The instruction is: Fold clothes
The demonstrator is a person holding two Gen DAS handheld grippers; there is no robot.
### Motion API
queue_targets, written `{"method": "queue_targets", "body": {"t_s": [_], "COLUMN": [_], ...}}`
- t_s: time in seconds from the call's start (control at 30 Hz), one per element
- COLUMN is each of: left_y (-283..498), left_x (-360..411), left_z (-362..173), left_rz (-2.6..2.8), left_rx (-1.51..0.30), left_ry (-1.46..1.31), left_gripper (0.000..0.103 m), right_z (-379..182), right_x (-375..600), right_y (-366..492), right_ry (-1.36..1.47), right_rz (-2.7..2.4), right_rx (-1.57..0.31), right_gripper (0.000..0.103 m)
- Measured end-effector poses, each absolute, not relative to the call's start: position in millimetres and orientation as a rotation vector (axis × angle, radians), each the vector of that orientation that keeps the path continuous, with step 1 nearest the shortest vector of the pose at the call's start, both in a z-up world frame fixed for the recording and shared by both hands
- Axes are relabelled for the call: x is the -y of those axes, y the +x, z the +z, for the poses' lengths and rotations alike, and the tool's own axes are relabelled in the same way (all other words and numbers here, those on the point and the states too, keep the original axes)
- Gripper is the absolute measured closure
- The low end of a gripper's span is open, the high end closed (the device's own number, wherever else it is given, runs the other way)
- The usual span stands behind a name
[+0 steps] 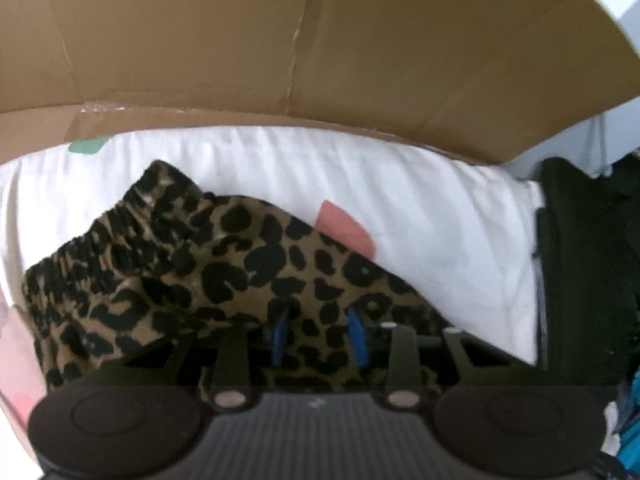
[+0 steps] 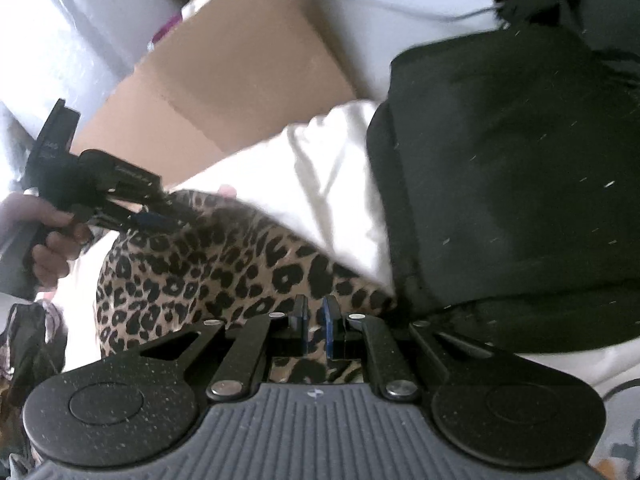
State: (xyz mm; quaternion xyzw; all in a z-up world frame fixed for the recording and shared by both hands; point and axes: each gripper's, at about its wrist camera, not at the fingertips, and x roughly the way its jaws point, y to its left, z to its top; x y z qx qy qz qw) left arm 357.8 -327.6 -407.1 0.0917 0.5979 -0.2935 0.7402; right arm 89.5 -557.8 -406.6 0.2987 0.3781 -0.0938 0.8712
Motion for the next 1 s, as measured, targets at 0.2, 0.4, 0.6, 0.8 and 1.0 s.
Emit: {"method": "queue_targets", "body": {"t_s": [0.2, 0.4, 0.6, 0.8, 1.0], "left_y": [366.4, 372.6, 366.0, 359.7, 354.5], "left_x": [335.0, 341.4, 332.0, 298.0, 256.7], "left_z": [-427.4, -424.5, -406.5, -380.6, -354.0], "left_rz": [-0.648, -0.655, -0.706, -0.708, -0.721], "left_rx": [-1.272, -1.26, -1.274, -1.238, -1.186], "left_ry": [0.17, 0.166, 0.194, 0.18, 0.197], "left_gripper": [0.068, 0.062, 0.045, 0.044, 0.044], "right_z": [-420.3, -420.2, -410.7, -397.0, -387.9], "right_x": [554.5, 558.8, 550.8, 547.4, 535.9], "right_y": [107.9, 111.4, 117.0, 119.4, 120.1], "right_ry": [0.556, 0.527, 0.458, 0.501, 0.463], "right_rz": [-0.215, -0.255, -0.226, -0.173, -0.134], "right_rx": [-0.869, -0.889, -0.872, -0.831, -0.82], "right_gripper": [0.094, 0.096, 0.096, 0.096, 0.074]}}
